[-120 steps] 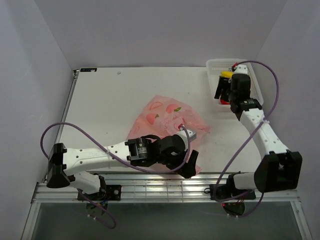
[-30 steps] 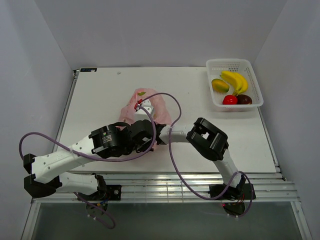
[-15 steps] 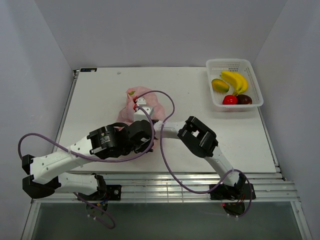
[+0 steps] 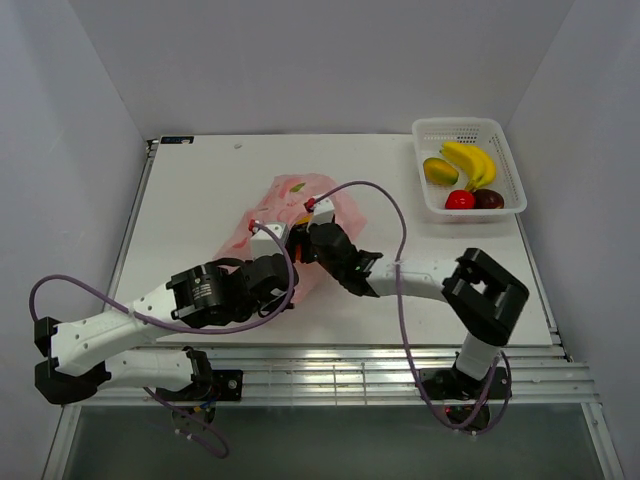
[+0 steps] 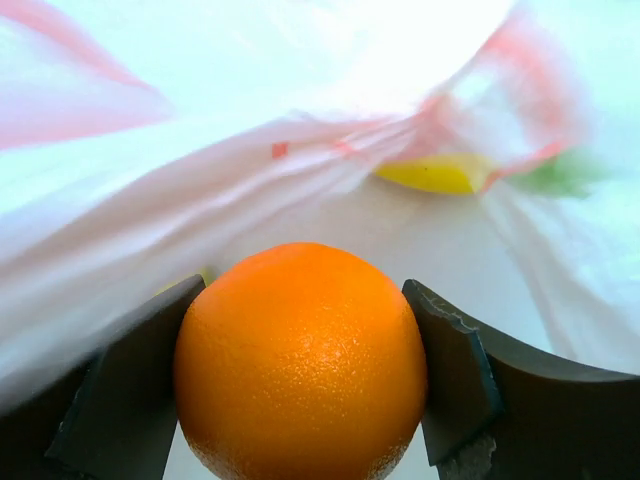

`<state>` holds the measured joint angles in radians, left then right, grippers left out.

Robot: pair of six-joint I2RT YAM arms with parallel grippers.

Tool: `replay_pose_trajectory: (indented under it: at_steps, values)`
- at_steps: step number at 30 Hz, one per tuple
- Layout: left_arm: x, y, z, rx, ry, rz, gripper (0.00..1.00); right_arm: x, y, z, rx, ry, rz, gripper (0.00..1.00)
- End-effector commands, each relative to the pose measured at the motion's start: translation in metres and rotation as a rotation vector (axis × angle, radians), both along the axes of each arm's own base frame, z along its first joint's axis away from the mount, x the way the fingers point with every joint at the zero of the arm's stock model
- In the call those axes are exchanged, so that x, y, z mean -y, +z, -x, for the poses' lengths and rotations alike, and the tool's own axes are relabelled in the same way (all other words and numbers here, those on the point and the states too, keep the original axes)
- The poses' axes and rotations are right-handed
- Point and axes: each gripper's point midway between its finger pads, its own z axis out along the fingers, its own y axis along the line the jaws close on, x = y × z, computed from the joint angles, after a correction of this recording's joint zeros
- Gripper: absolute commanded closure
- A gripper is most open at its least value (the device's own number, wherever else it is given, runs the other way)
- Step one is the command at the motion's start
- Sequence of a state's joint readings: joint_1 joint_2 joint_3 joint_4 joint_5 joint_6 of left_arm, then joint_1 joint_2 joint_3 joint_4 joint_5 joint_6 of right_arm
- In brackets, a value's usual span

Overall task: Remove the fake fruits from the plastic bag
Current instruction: Take out the fake fruit from the plastic bag, then place the fake fruit in the bin.

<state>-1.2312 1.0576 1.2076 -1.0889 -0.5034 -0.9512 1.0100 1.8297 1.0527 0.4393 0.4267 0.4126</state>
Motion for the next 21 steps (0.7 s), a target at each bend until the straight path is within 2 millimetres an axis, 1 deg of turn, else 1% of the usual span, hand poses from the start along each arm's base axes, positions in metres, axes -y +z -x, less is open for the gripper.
replay_pose_trajectory:
  at_steps: [1,2,4,5,7,8,9,10,11,12,13,14,15,16,17,18,19,20,21]
  values:
    - [-0.001,0.001,-0.009,0.034,0.045,0.03,1.0,0.014,0.063,0.021,0.126,0.093,-0.095,0.92]
    - [-0.002,0.0,-0.011,0.032,0.052,0.028,1.0,0.034,0.069,0.031,0.137,0.087,-0.099,0.92]
    - [-0.003,-0.004,-0.013,0.036,0.057,0.024,1.0,0.055,0.076,0.038,0.153,0.06,-0.104,0.92]
    - [-0.005,-0.005,-0.016,0.04,0.061,0.023,1.0,0.072,0.088,0.043,0.164,0.048,-0.116,0.92]
    - [-0.004,-0.005,-0.02,0.048,0.062,0.038,1.0,0.088,0.102,0.044,0.185,0.032,-0.12,0.92]
    - [-0.008,-0.01,-0.025,0.041,0.076,0.034,1.0,0.104,0.122,0.04,0.21,0.01,-0.15,0.92]
    - [-0.006,-0.012,-0.025,0.033,0.05,0.033,1.0,0.113,0.125,0.039,0.2,0.011,-0.135,0.92]
    - [-0.003,-0.012,-0.029,0.036,0.049,0.048,1.0,0.115,0.134,0.042,0.202,0.054,-0.152,0.92]
    - [-0.006,-0.015,-0.035,0.031,0.061,0.043,1.0,0.136,0.153,0.033,0.228,0.018,-0.186,0.92]
    - [-0.004,-0.015,-0.037,0.03,0.048,0.046,1.0,0.147,0.156,0.029,0.224,0.007,-0.184,0.92]
    - [0.0,-0.016,-0.038,0.027,0.03,0.046,1.0,0.156,0.166,0.026,0.234,-0.004,-0.192,0.92]
    - [0.001,-0.016,-0.04,0.028,0.024,0.045,1.0,0.185,0.177,0.011,0.27,-0.082,-0.177,0.92]
    - [0.003,-0.013,-0.041,0.031,0.017,0.047,1.0,0.202,0.181,0.002,0.286,-0.134,-0.148,0.92]
    - [0.005,-0.013,-0.041,0.03,0.011,0.046,1.0,0.225,0.186,-0.009,0.299,-0.221,-0.106,0.92]
    - [0.005,-0.011,-0.041,0.03,0.007,0.048,1.0,0.259,0.187,-0.026,0.307,-0.327,-0.07,0.92]
    - [0.007,-0.009,-0.041,0.032,0.004,0.054,1.0,0.277,0.187,-0.035,0.315,-0.373,-0.029,0.9]
    - [0.007,-0.008,-0.041,0.031,0.001,0.055,1.0,0.29,0.186,-0.043,0.318,-0.403,-0.01,0.86]
    - [0.008,-0.007,-0.04,0.03,-0.007,0.059,1.0,0.321,0.189,-0.057,0.319,-0.477,0.007,0.84]
    - [0.009,-0.005,-0.04,0.029,-0.01,0.065,1.0,0.329,0.176,-0.069,0.285,-0.484,0.03,0.83]
